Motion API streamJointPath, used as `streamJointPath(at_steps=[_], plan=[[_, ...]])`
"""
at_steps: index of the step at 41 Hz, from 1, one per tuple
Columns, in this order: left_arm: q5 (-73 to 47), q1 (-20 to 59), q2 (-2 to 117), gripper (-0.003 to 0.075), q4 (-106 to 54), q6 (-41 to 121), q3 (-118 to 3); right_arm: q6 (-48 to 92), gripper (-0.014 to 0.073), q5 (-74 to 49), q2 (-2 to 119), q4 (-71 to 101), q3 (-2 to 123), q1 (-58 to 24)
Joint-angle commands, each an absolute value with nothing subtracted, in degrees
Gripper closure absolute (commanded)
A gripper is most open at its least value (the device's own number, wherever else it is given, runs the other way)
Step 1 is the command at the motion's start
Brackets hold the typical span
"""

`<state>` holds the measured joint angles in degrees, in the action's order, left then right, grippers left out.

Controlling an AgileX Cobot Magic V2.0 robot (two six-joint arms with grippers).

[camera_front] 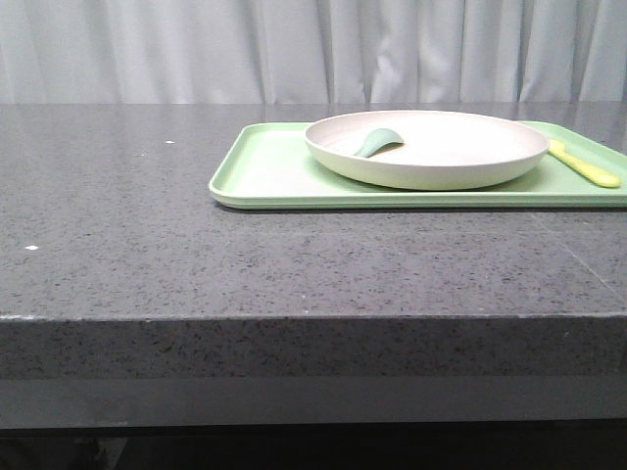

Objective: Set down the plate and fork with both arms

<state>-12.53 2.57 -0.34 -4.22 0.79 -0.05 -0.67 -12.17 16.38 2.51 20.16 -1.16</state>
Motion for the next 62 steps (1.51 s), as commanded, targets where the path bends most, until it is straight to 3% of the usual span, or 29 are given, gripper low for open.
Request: streamJointPath(at_steps=[1, 47, 62], plan=[[-3.7, 2.4, -1.4, 0.0738, -4.3, 0.6, 0.6, 0.0, 0.0661, -7.1, 16.9, 2.0, 21.6, -0.8], [-4.5, 2.4, -1.4, 0.0738, -4.3, 0.6, 0.5, 0.0, 0.0661, -7.1, 16.9, 2.0, 21.4, -2.2], [-4.5, 2.4, -1.4, 0.0738, -4.3, 0.6, 0.5, 0.0, 0.0661, -6.8, 12.6, 2.0, 11.3, -3.5]])
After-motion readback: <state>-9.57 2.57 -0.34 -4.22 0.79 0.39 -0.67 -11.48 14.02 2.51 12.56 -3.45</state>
